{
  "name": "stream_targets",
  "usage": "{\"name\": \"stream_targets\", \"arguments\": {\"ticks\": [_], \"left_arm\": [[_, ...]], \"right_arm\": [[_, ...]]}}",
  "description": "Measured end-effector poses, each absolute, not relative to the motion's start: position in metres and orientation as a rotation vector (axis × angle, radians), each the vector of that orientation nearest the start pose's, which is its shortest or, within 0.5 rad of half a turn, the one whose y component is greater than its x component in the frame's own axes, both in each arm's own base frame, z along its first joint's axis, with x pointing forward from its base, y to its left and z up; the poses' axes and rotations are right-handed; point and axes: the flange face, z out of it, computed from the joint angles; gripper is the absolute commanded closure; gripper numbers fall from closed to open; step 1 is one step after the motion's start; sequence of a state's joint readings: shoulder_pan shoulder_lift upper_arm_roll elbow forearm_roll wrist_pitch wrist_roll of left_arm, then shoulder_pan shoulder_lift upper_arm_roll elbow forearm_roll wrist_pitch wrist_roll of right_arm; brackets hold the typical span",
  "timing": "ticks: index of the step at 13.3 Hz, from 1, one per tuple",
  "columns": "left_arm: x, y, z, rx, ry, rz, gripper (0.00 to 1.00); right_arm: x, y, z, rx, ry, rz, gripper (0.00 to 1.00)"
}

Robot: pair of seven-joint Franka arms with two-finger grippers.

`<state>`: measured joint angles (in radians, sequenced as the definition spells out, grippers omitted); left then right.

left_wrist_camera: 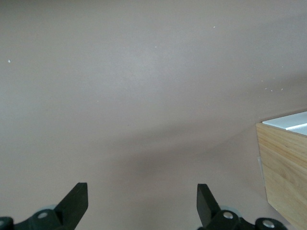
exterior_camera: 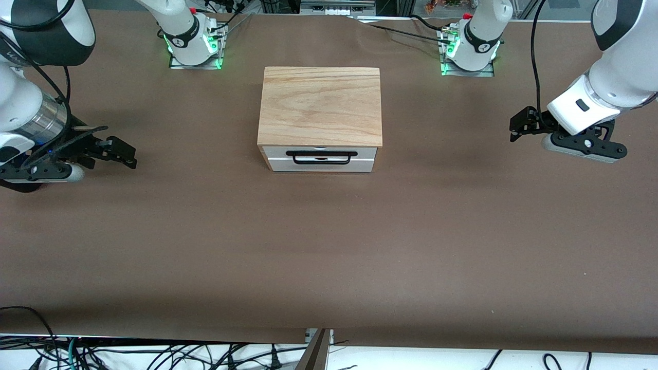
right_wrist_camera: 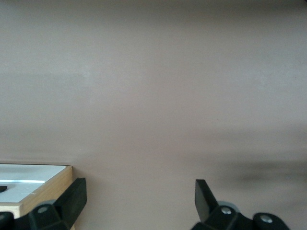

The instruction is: Pull top drawer with both arms simultaneously

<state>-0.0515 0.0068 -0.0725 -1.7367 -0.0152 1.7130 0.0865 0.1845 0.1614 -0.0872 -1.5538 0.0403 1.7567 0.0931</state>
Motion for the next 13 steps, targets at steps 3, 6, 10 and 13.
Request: {"name": "stream_targets", "arguments": {"ticks": [3,6,10,13], "left_arm": [[0.557,-0.071,0.554,-3.139,0.327,0.049,0.0],[0.558,-0.069,0.554,-3.14,0.322,0.048,0.0],[0.558,-0.066,0.554,-3.14,0.314,0.048,0.0],[0.562,-0.04,0.558,-3.142,0.245,0.042,0.0]], "right_arm": [[0.613,0.067,0.555,-3.113,0.002,-0.061,0.0],[0.613,0.065,0.555,-3.118,0.003,-0.062,0.0],[0.613,0.063,0.555,-3.12,0.009,-0.061,0.0],[0.613,0.062,0.554,-3.12,0.011,-0.06,0.0]]}}
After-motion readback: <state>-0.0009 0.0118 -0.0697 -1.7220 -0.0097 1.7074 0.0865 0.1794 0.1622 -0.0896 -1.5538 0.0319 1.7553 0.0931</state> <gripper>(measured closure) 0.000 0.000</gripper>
